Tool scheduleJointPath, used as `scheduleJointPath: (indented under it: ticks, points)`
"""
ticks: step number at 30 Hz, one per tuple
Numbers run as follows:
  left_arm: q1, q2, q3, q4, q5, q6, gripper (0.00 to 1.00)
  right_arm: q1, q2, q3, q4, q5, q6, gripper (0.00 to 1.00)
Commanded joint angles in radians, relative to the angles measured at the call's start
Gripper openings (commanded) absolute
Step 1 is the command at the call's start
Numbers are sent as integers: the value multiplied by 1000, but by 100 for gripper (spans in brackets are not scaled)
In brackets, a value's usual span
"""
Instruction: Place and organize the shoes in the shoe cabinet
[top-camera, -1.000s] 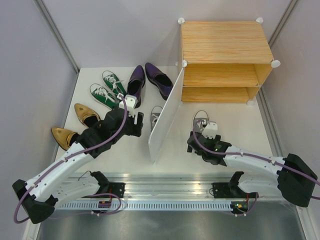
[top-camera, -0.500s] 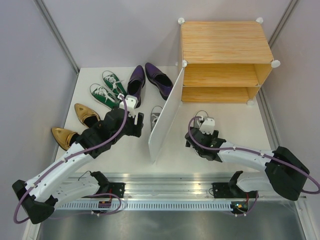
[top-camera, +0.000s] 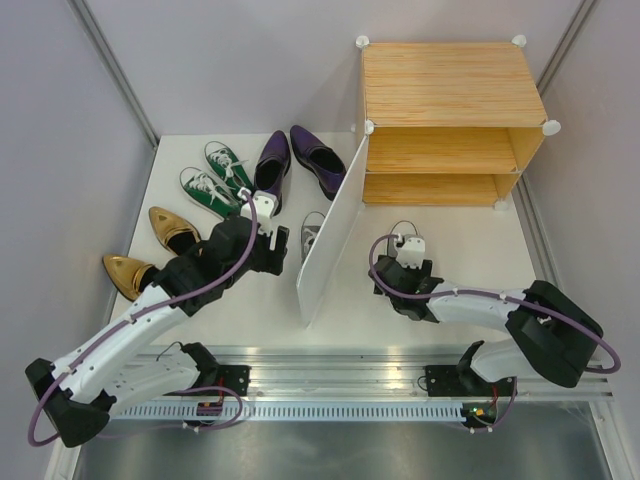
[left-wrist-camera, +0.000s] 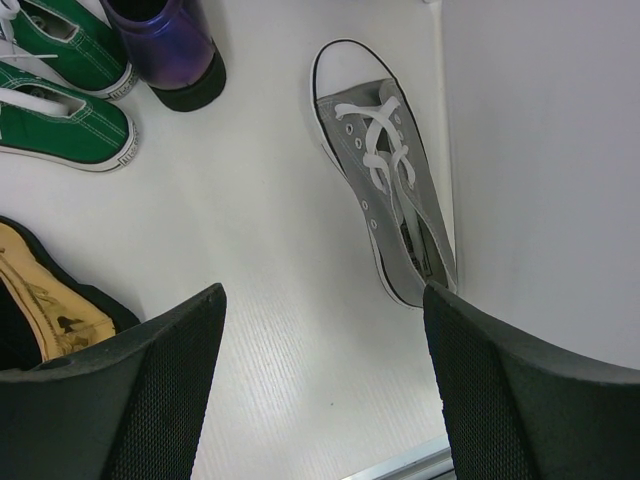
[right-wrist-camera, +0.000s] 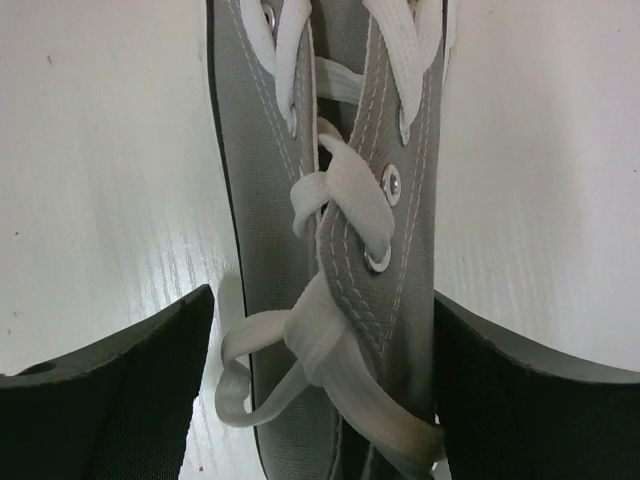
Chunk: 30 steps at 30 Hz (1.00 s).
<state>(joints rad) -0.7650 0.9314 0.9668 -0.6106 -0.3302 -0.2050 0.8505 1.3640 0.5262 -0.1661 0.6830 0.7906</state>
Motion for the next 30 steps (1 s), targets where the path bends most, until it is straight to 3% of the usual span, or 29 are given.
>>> scheduleJointPath:
  ticks: [1,2,7,11,16,17,23,30]
  points:
    - [1,6,-4,35,22,39,83,-10,41,-41,80,-73,19,85]
    - [1,6,-4,35,23,39,83,-13,37,-43,80,-73,15,84]
    - [0,15,-5,35,26,42,83,-19,6,-52,94,-86,-1,63]
    - [0,18,-7,34,28,47,83,-21,-34,-37,85,-103,-13,39]
    - [1,14,-7,34,19,53,83,-21,-100,-17,59,-120,-47,25]
    - [1,12,-7,34,17,53,83,-21,-130,-8,51,-125,-51,18]
    - [0,9,-7,32,6,58,83,-22,-238,56,-19,-109,-94,10]
    - [0,0,-7,32,10,59,83,-37,-273,187,-101,-50,-174,10]
